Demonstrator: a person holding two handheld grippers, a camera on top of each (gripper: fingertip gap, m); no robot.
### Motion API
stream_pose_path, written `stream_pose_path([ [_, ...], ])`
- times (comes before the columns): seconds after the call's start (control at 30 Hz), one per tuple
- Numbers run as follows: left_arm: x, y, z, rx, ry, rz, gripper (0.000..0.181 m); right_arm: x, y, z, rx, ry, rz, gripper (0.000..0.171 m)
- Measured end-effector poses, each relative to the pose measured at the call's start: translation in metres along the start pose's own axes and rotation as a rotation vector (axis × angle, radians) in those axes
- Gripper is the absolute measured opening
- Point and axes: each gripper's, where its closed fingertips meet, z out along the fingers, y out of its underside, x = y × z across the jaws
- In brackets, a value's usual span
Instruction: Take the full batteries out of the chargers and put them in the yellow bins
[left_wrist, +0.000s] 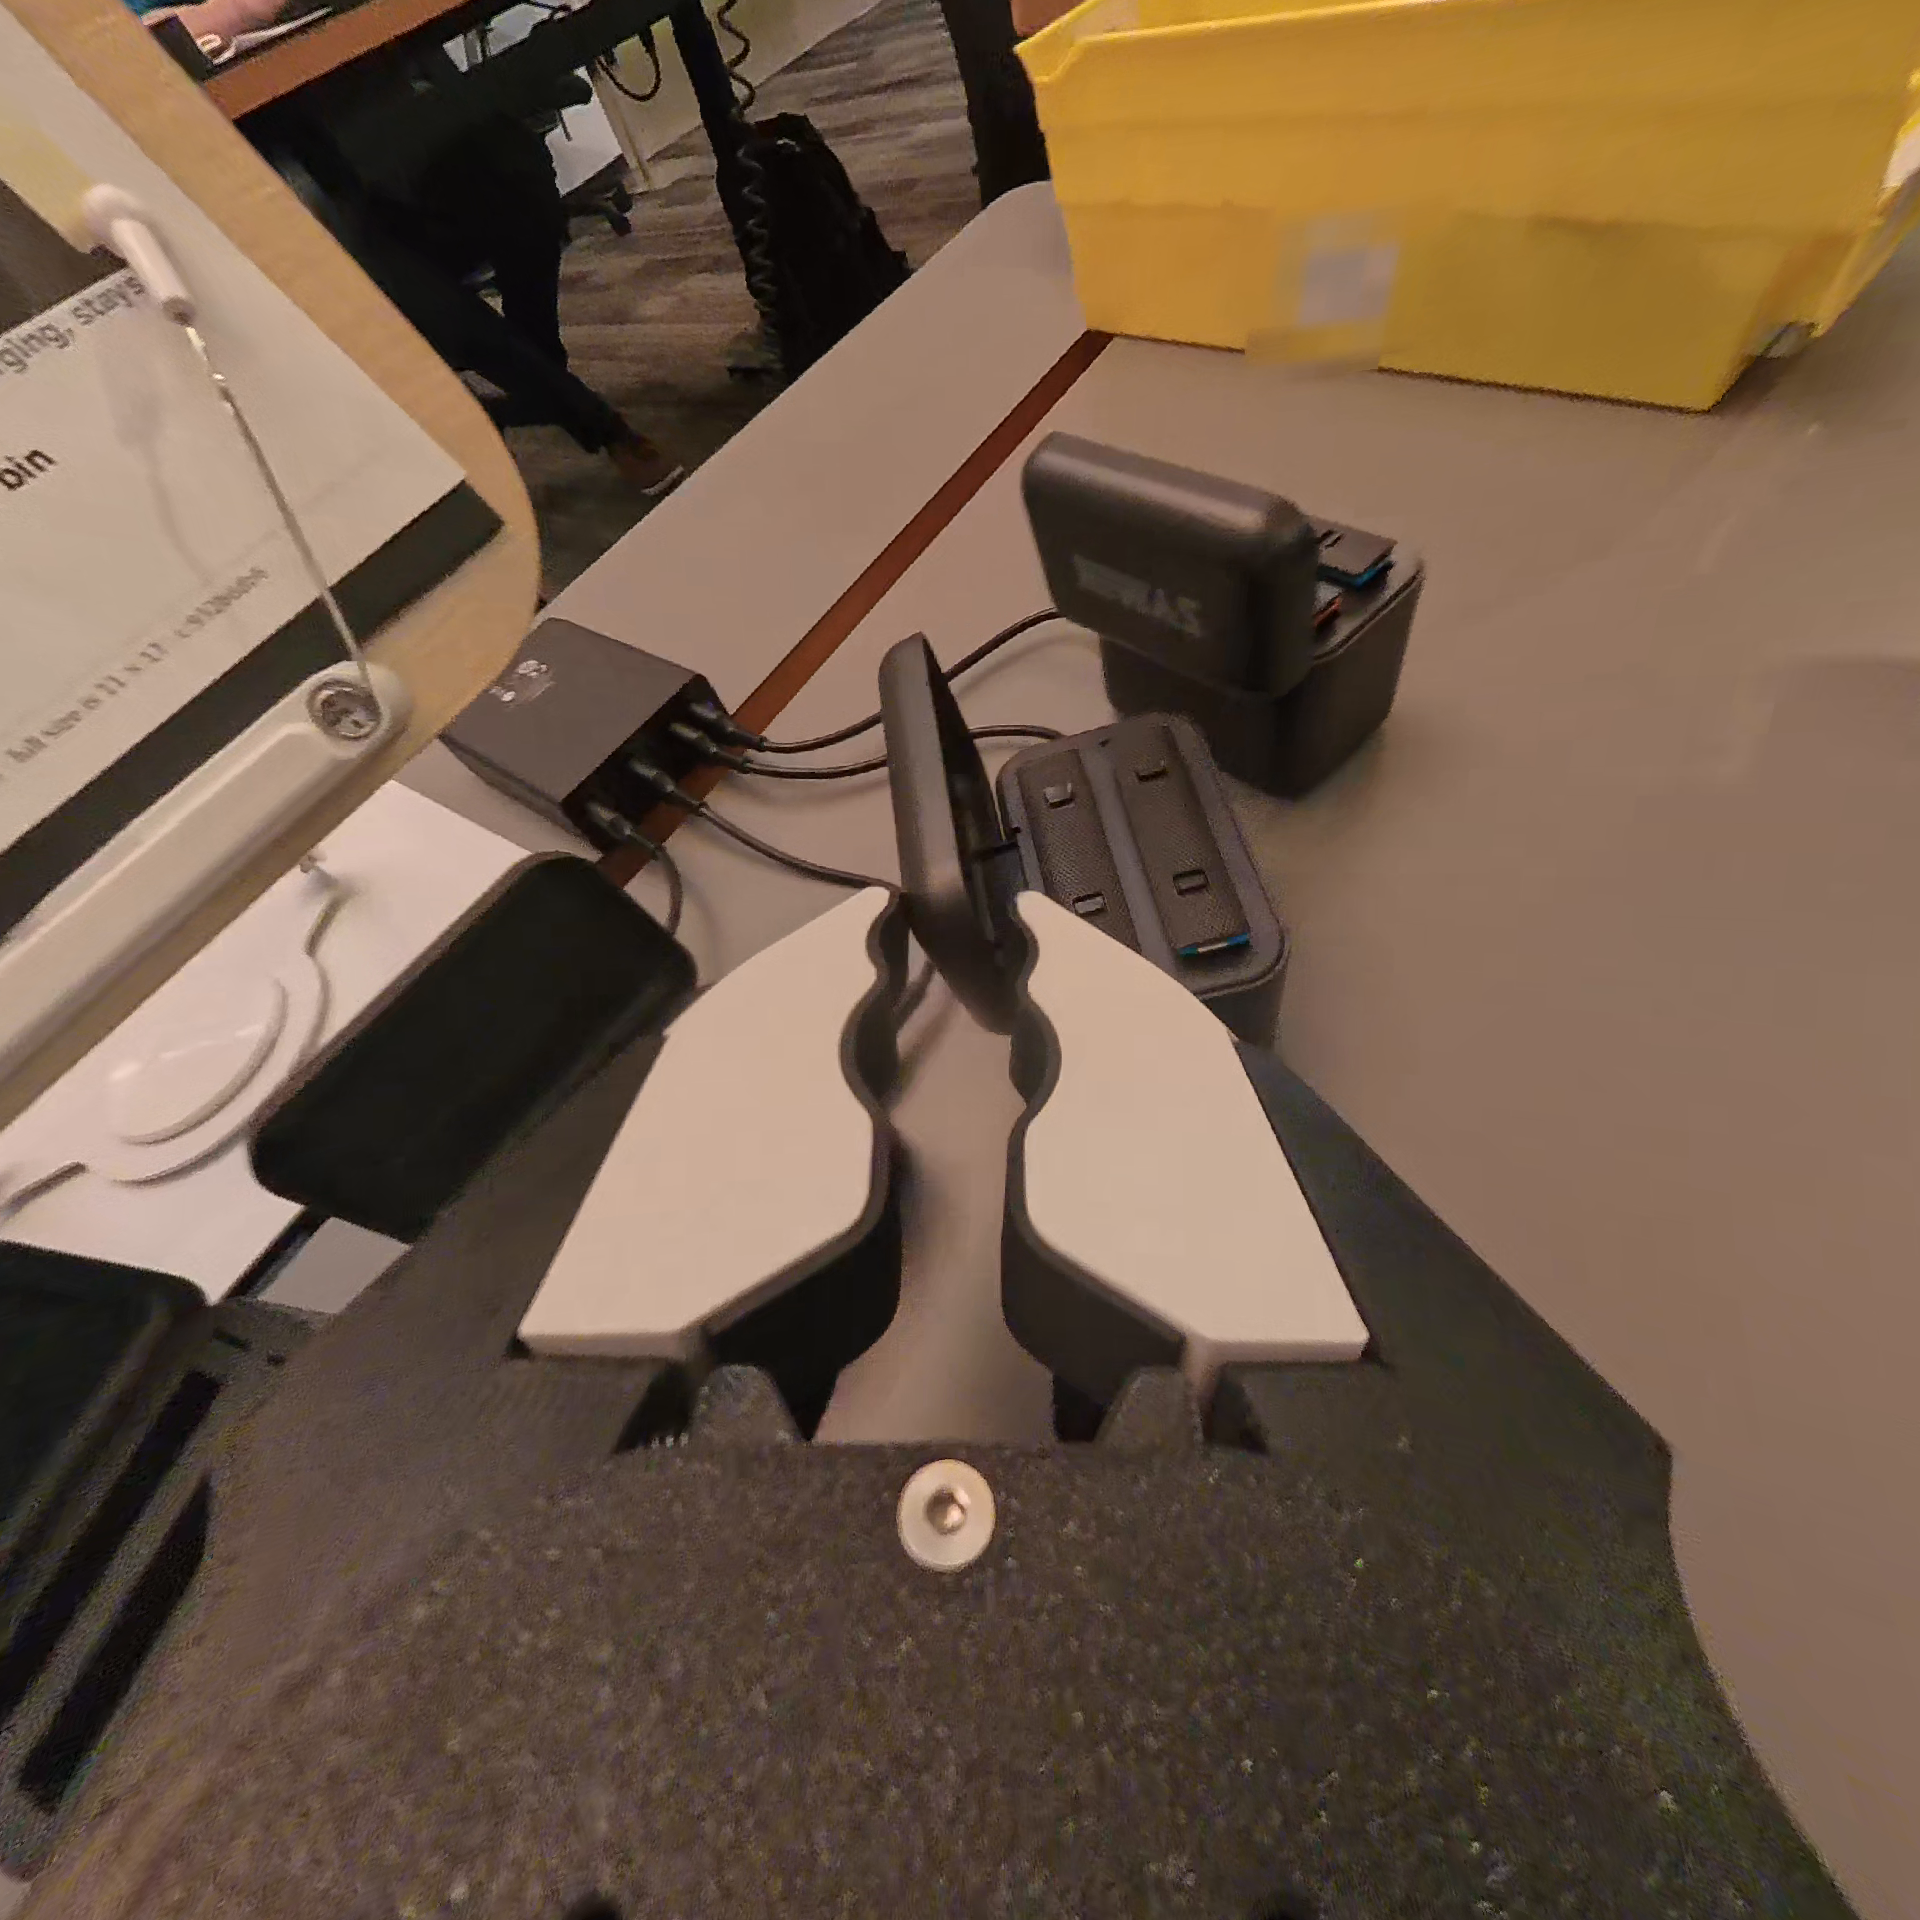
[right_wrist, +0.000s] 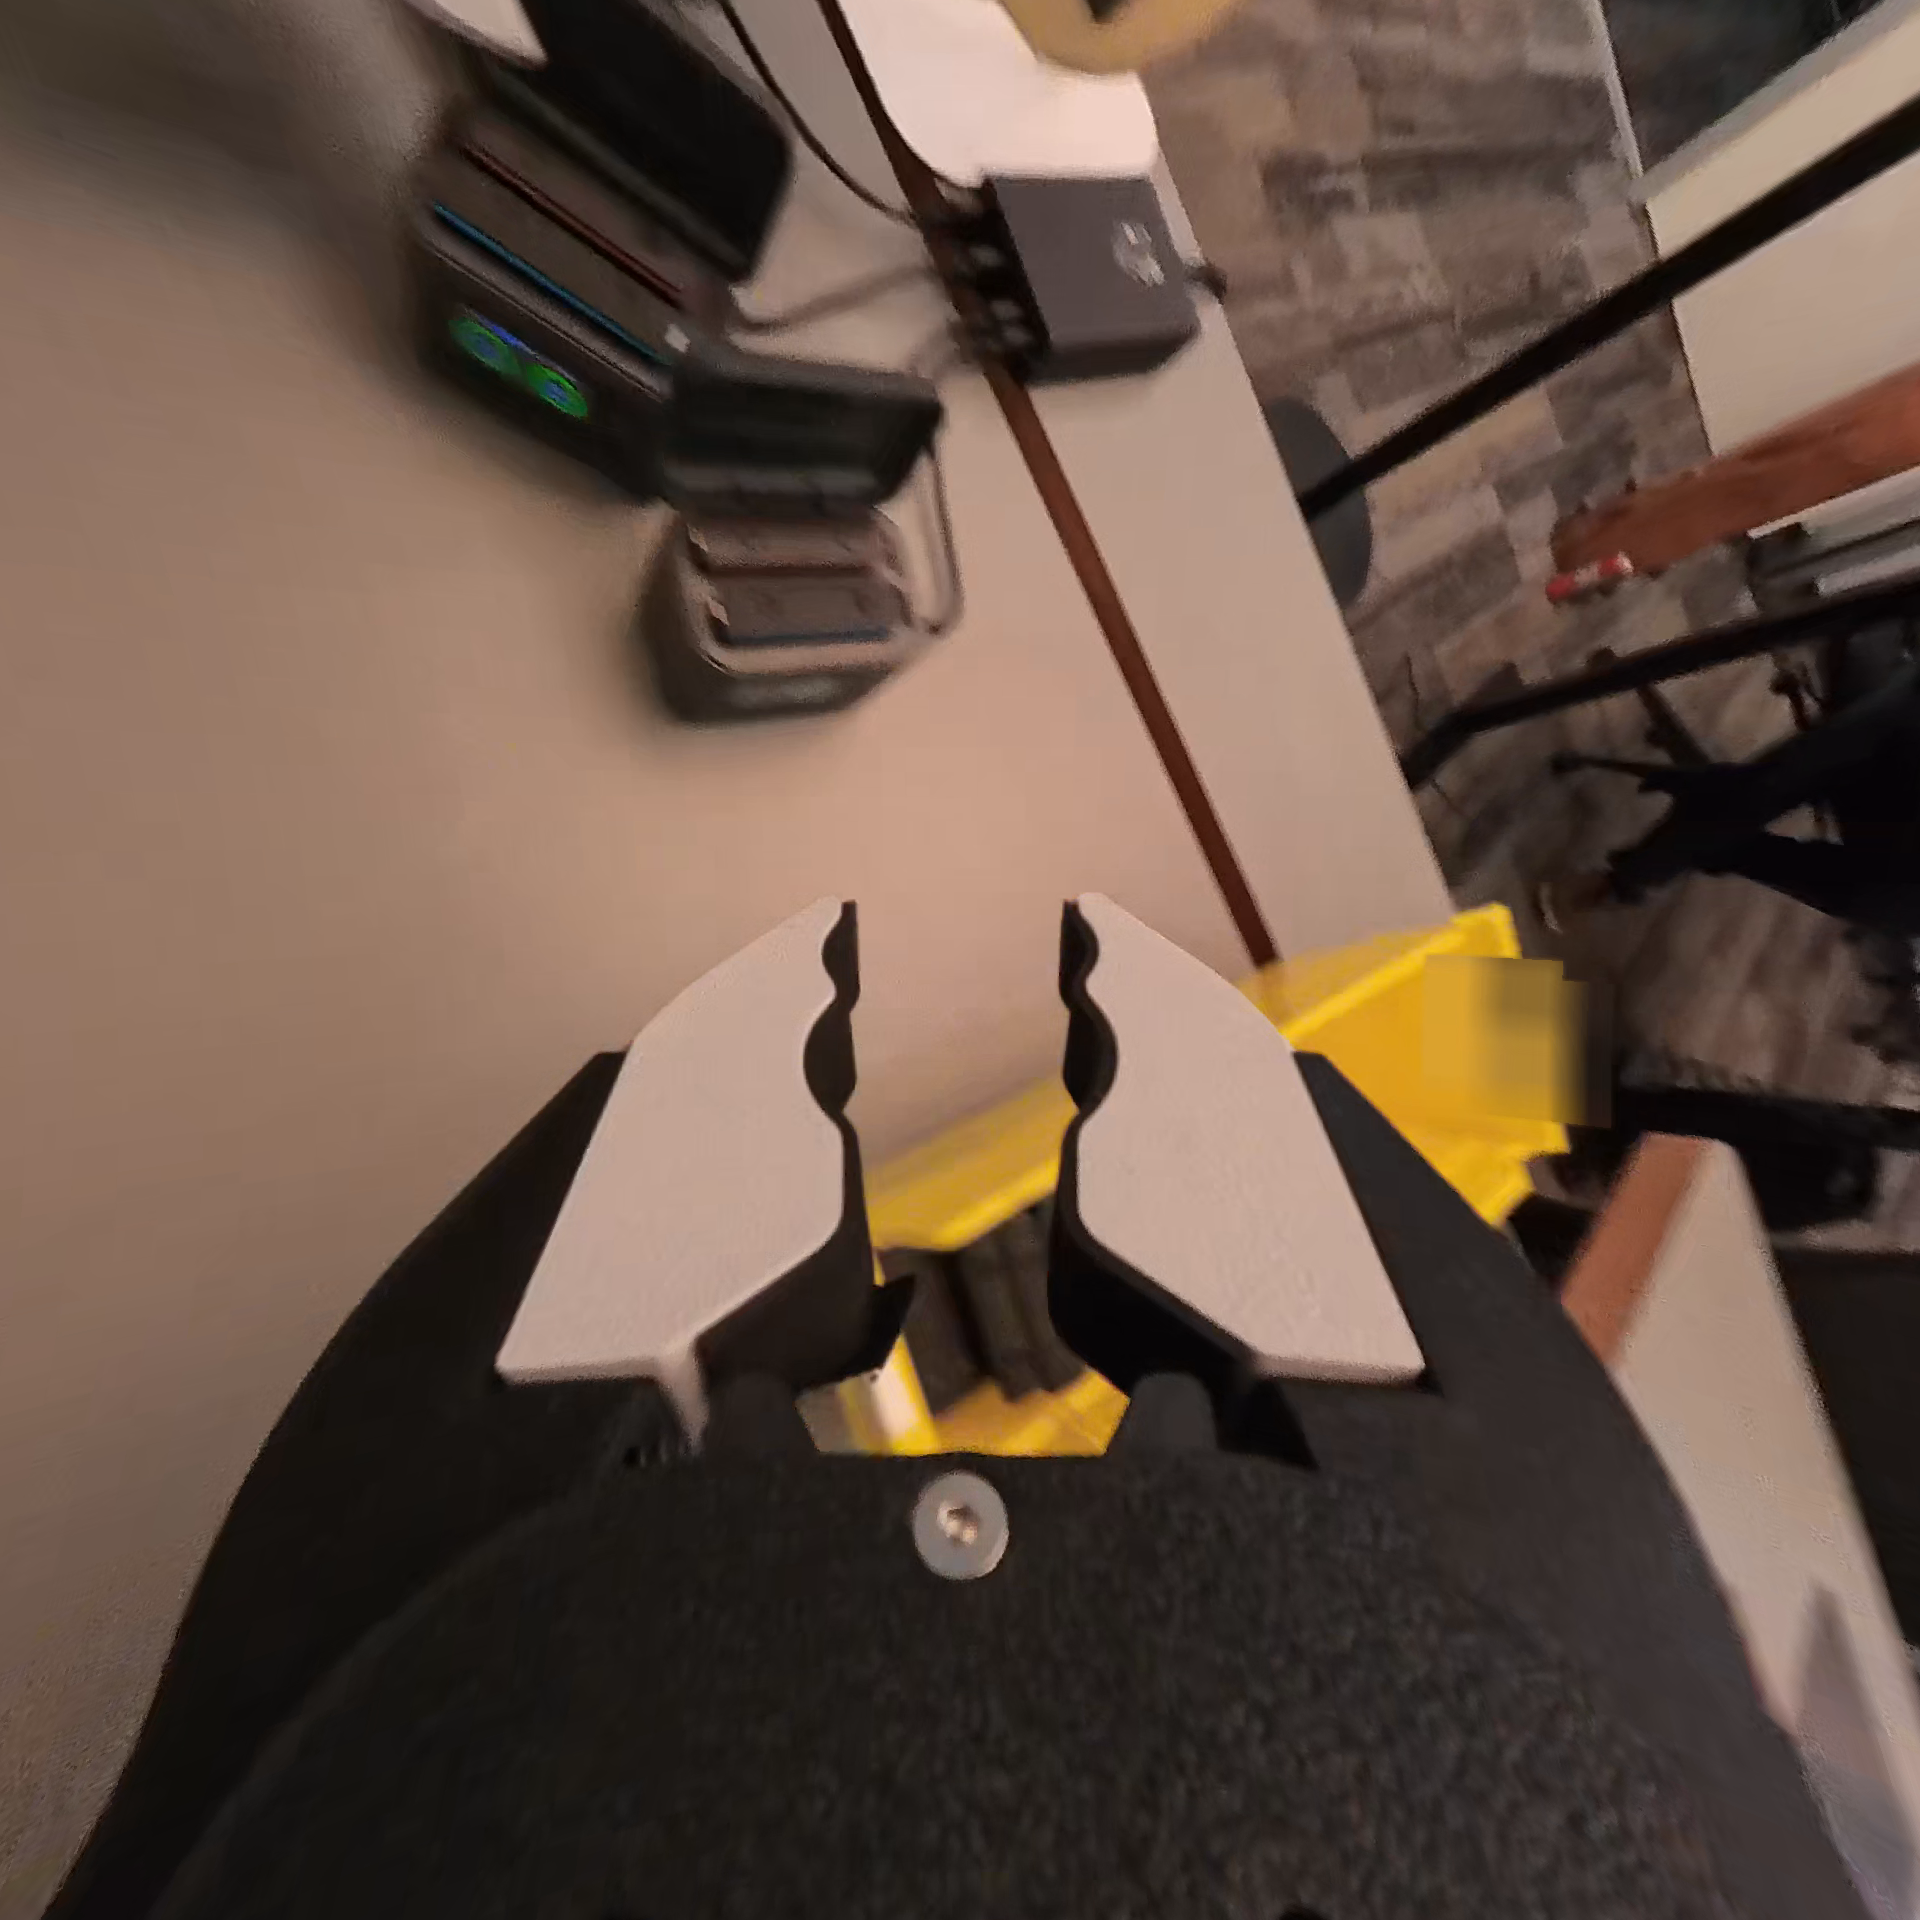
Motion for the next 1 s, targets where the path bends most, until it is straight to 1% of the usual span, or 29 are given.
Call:
stream_pose_path([
  [0.1,-0.013,0.001,0.002,-0.014,0.013,0.033,0.014,-0.035,-0.013,0.008,0.116,-0.014,0.11,0.037],
  [0.17,-0.022,0.004,0.004,-0.041,0.04,0.024,0.014,-0.055,-0.021,0.012,0.198,-0.013,0.212,0.037],
  [0.23,-0.033,0.007,0.006,-0.062,0.03,0.036,0.013,-0.077,-0.025,0.017,0.255,-0.024,0.327,0.035],
  [0.3,-0.039,0.008,0.008,-0.069,0.037,0.043,0.013,-0.102,-0.028,0.022,0.279,-0.051,0.431,0.031],
  [0.37,-0.043,0.01,0.01,-0.078,0.026,0.034,0.014,-0.121,-0.03,0.025,0.28,-0.057,0.512,0.03],
  [0.43,-0.046,0.01,0.011,-0.079,0.008,0.027,0.014,-0.133,-0.038,0.025,0.298,-0.052,0.613,0.023],
  [0.53,-0.044,0.01,0.01,-0.074,-0.008,0.033,0.016,-0.143,-0.057,0.021,0.328,-0.031,0.713,0.0],
  [0.6,-0.045,0.009,0.007,-0.078,-0.028,0.037,0.02,-0.146,-0.068,0.02,0.334,0.014,0.706,0.0],
  [0.73,-0.049,0.004,-0.007,-0.065,-0.064,0.024,0.022,-0.149,-0.084,0.03,0.334,0.089,0.743,0.0],
  [0.83,-0.051,-0.001,-0.023,-0.039,-0.082,-0.012,0.023,-0.149,-0.085,0.048,0.296,0.134,0.751,0.0],
  [1.0,-0.054,-0.006,-0.053,0.032,-0.152,-0.087,0.013,-0.147,-0.078,0.079,0.234,0.16,0.77,0.0],
])
